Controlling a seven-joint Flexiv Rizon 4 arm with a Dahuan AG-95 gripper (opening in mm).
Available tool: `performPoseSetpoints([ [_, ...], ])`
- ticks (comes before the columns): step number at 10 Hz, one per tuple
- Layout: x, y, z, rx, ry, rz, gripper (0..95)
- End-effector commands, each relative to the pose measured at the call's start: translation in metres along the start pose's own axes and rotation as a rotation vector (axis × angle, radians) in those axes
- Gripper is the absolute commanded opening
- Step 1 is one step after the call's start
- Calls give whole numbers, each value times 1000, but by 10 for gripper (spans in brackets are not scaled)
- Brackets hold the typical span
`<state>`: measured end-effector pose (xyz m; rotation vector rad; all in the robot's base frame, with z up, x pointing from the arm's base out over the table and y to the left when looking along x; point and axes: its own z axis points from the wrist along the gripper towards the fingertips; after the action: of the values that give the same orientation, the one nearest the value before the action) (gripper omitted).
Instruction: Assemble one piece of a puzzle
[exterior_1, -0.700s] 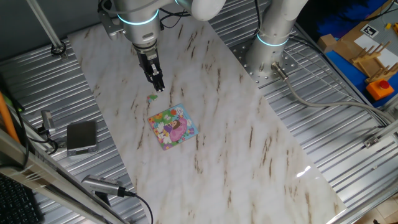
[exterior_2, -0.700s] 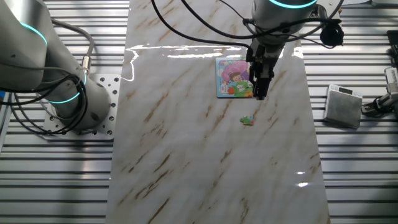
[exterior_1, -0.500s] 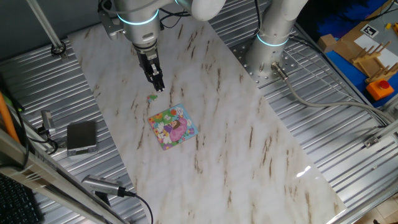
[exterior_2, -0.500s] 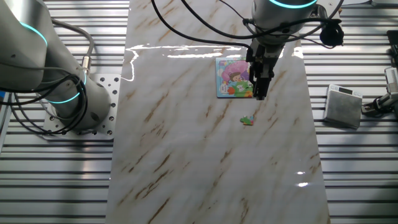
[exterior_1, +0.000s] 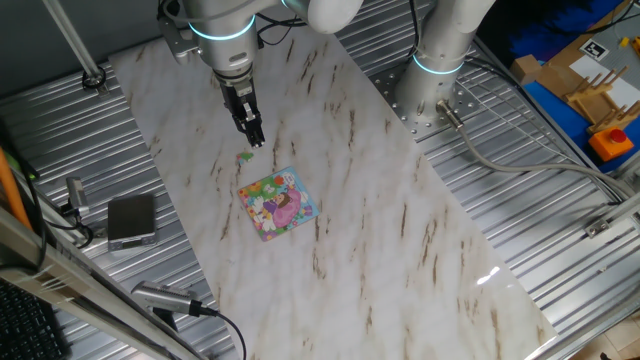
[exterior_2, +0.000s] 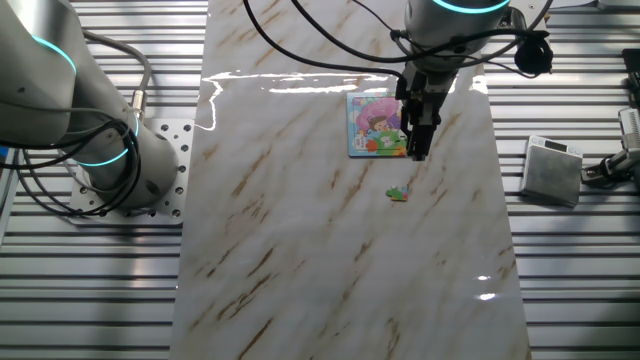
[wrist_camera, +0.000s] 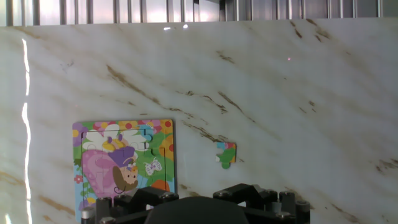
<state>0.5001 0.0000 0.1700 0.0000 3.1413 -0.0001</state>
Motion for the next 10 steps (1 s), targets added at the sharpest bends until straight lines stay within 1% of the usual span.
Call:
performPoseSetpoints([
  [1, 0, 0, 0, -8, 1, -90, 0],
  [3, 0, 0, -1, -4, 2, -65, 0],
  [6, 0, 0, -1, -10, 5, -74, 0],
  [10, 0, 0, 0, -6, 9, -79, 0],
])
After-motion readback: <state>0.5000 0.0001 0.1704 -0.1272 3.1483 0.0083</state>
